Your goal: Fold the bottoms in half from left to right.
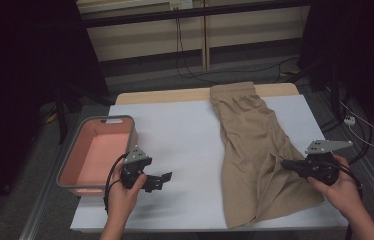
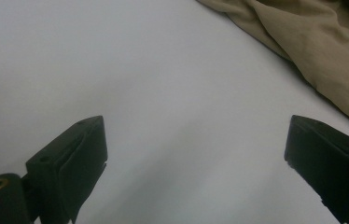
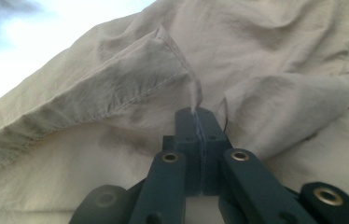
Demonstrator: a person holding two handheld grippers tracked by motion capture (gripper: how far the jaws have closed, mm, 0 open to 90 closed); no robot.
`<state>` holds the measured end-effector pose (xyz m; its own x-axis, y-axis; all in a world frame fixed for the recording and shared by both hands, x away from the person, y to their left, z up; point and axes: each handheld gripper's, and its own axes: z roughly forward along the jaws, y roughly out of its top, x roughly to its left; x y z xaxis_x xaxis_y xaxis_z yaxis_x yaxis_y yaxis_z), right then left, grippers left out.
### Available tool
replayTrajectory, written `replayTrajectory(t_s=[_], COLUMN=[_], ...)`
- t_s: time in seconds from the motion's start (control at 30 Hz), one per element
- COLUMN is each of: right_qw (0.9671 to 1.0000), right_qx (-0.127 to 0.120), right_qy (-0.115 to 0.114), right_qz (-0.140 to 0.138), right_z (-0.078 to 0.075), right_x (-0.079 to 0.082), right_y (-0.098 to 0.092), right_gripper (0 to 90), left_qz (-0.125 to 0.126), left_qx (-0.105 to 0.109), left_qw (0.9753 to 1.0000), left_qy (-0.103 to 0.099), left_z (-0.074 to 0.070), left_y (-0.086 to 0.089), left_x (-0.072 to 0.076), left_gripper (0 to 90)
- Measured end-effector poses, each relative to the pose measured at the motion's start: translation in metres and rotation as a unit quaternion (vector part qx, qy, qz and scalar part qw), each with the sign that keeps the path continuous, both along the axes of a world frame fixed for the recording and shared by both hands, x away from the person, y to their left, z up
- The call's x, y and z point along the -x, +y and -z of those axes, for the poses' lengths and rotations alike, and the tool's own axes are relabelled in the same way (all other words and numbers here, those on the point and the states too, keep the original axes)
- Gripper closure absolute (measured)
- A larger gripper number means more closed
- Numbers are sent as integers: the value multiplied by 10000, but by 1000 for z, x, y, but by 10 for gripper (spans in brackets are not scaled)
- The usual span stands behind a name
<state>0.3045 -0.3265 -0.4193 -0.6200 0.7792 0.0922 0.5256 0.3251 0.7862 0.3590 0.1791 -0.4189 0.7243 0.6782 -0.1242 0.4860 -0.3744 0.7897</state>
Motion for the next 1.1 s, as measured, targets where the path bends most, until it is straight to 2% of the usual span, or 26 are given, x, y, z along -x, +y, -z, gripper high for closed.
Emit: replayTrajectory(t_s=[0.6,0.87,1.1], right_qw=[9999,9995,9982], right_qx=[65,91,204], right_qy=[-59,-70,-239], right_qz=[123,285,519], right_z=[3,4,-4], right_x=[5,13,15], right_y=[-14,-31,-35], right_gripper=[899,896,758], left_qz=[-22,-12,3], left_qx=[45,66,45], left_qw=[10000,9999,9999], left_qy=[-65,-111,-133], left_z=[-3,-6,-7], left_y=[2,2,2], left_x=[0,2,2], left_gripper=[58,58,57])
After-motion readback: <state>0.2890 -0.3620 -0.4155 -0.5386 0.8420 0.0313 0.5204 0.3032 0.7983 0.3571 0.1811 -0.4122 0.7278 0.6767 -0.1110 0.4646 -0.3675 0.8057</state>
